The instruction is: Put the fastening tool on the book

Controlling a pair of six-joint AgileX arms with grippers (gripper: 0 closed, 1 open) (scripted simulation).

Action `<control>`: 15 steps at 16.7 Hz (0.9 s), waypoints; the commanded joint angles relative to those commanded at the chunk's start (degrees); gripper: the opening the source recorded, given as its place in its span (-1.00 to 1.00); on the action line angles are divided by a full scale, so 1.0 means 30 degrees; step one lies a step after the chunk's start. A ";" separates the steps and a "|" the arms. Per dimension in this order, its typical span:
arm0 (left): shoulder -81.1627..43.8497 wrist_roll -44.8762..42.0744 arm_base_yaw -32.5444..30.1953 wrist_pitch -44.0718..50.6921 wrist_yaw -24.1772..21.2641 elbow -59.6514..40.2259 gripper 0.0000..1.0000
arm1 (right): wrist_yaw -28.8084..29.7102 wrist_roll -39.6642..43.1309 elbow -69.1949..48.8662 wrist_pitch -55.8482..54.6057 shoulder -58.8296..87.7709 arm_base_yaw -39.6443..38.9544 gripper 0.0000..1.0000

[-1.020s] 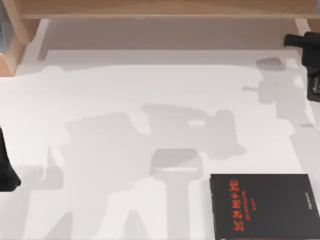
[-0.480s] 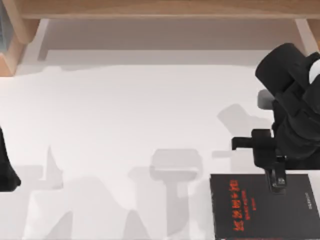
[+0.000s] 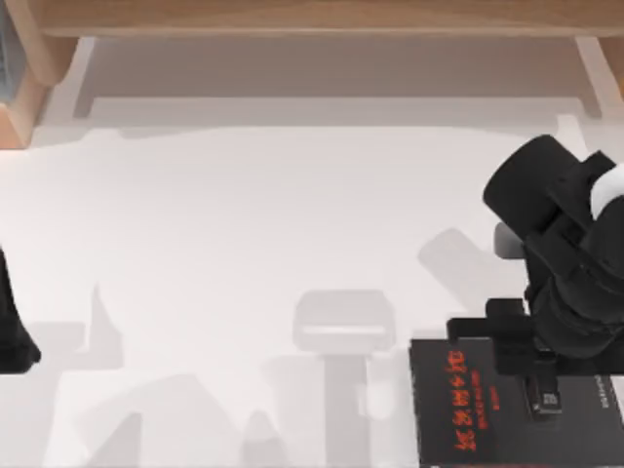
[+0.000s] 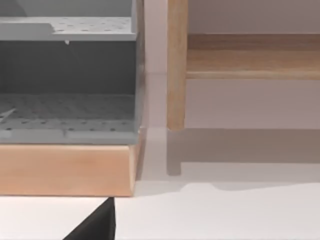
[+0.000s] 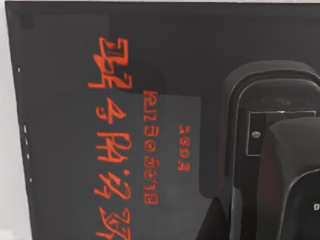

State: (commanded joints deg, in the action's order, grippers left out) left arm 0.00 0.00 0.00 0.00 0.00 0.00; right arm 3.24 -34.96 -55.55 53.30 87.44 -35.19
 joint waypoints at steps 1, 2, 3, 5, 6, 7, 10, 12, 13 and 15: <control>0.0000 0.0000 0.0000 0.0000 0.0000 0.0000 1.00 | 0.0000 0.0000 0.0000 0.0000 0.0000 0.0000 -1.00; 0.0000 0.0000 0.0000 0.0000 0.0000 0.0000 1.00 | -0.0023 -0.0014 -0.0041 0.0017 0.0087 0.0080 -1.00; 0.0000 0.0000 0.0000 0.0000 0.0000 0.0000 1.00 | -0.0023 -0.0013 0.0001 -0.0055 0.0114 0.0079 -1.00; 0.0000 0.0000 0.0000 0.0000 0.0000 0.0000 1.00 | -0.0018 0.0002 0.0370 -0.0676 0.0349 0.0075 -1.00; 0.0000 0.0000 0.0000 0.0000 0.0000 0.0000 1.00 | -0.0014 0.0012 0.0633 -0.1117 0.0517 0.0071 -1.00; 0.0000 0.0000 0.0000 0.0000 0.0000 0.0000 1.00 | -0.0011 0.0023 0.0904 -0.1570 0.0689 0.0068 -1.00; 0.0000 0.0000 0.0000 0.0000 0.0000 0.0000 1.00 | -0.0004 0.0043 0.1425 -0.2448 0.1020 0.0060 -1.00; 0.0000 0.0000 0.0000 0.0000 0.0000 0.0000 1.00 | -0.0004 0.0043 0.1431 -0.2457 0.1023 0.0060 -1.00; 0.0000 0.0000 0.0000 0.0000 0.0000 0.0000 1.00 | -0.0004 0.0043 0.1431 -0.2457 0.1023 0.0060 -1.00; 0.0000 0.0000 0.0000 0.0000 0.0000 0.0000 1.00 | -0.0004 0.0043 0.1431 -0.2457 0.1023 0.0060 -0.70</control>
State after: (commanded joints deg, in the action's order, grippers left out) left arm 0.00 0.00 0.00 0.00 0.00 0.00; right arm 3.23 -34.83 -51.25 45.93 90.51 -35.01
